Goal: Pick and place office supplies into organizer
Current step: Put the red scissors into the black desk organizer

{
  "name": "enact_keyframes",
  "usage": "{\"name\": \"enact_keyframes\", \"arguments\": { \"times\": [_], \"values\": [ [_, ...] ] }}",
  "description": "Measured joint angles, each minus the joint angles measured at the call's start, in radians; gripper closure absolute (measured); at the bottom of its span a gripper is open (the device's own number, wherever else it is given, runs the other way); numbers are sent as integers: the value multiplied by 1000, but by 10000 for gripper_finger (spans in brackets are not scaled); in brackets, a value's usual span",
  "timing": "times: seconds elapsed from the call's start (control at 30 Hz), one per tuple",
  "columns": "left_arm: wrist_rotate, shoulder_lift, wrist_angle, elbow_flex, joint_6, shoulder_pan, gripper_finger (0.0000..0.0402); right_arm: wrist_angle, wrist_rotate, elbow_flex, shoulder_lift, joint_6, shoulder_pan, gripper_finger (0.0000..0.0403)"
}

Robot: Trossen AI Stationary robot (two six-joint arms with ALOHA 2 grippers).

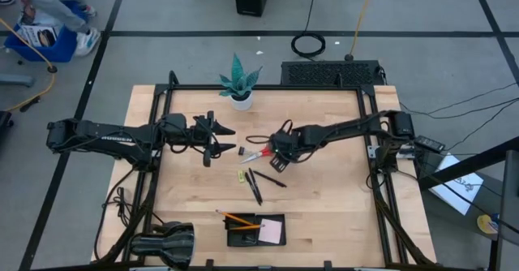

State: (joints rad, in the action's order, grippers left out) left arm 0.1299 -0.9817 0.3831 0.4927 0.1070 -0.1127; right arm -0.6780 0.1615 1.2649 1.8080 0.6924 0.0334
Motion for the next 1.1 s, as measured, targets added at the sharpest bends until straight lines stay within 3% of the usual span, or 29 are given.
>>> {"name": "enact_keyframes", "arguments": {
  "times": [0.33, 0.7, 1.1],
  "values": [
    [-16, 34, -14, 0, -4, -8, 176, 62, 81, -5, 7, -32, 9, 213],
    [-20, 272, -175, 1, -52, -7, 176, 152, 45, -89, 7, 2, 13, 214],
    [-53, 288, -216, 1, -52, 0, 176, 256, 44, -145, 6, 10, 28, 216]
  ]
}}
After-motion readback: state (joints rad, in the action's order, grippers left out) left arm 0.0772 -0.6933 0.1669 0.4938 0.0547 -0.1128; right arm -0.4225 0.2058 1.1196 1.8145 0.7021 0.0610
